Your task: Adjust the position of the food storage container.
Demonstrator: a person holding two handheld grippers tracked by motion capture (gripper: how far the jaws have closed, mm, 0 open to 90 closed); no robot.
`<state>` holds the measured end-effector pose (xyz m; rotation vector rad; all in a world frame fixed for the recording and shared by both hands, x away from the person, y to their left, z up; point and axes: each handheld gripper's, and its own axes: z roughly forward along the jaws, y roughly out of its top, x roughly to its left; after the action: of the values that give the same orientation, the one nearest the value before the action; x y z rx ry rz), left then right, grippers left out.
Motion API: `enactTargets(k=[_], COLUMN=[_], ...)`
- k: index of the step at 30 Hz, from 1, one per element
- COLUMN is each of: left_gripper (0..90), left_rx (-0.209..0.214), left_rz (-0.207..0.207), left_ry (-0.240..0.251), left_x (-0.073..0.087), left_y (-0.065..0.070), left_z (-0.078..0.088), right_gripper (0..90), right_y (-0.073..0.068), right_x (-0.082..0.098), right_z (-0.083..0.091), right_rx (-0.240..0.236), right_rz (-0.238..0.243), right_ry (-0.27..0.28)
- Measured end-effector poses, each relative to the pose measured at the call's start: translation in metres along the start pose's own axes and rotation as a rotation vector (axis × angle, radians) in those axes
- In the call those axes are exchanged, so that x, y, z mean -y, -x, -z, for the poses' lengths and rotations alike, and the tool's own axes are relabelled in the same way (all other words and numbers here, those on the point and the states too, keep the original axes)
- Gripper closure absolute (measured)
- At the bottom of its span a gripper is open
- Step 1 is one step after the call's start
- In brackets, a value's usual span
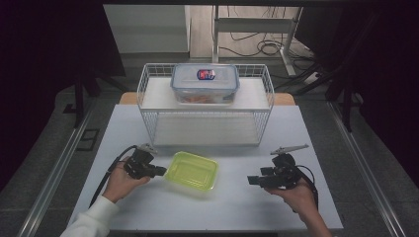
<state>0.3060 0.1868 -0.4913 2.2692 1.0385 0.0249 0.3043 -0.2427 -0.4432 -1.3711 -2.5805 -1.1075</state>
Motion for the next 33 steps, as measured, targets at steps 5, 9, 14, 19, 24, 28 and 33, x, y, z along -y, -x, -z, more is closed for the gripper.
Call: enactTargets(k=[5, 9, 14, 19, 24, 28, 33], left_gripper=[90.0, 90.0, 90.0, 90.0, 90.0, 89.9, 85.1], left_rx=[0.039, 0.049, 0.064, 0.075, 0.076, 0.047, 0.009], left_rz=[0.009, 0.006, -0.002, 0.006, 0.011, 0.031, 0.089], left_ry=[0.011, 0.010, 0.015, 0.019, 0.026, 0.026, 0.094], left_x=[0.000, 0.000, 0.000, 0.000, 0.000, 0.002, 0.007], left_y=[0.011, 0.018, 0.026, 0.026, 0.026, 0.023, 0.019], left_z=[-0.004, -0.006, -0.010, -0.011, -0.012, -0.009, 0.004], right_gripper=[28.2, 28.2, 28.2, 28.2, 28.2, 28.2, 28.2], right_y=[0.000, 0.000, 0.000, 0.002, 0.002, 0.002, 0.002], right_x=[0.000, 0.000, 0.000, 0.001, 0.001, 0.001, 0.002], right_z=[0.000, -0.001, -0.001, -0.001, -0.002, -0.002, 0.000], right_rx=[0.001, 0.000, -0.001, 0.000, -0.001, -0.002, -0.002], right_rz=[-0.002, 0.000, -0.002, -0.003, -0.006, -0.008, -0.009], right_ry=[0.000, -0.001, -0.004, -0.006, -0.008, -0.010, -0.007])
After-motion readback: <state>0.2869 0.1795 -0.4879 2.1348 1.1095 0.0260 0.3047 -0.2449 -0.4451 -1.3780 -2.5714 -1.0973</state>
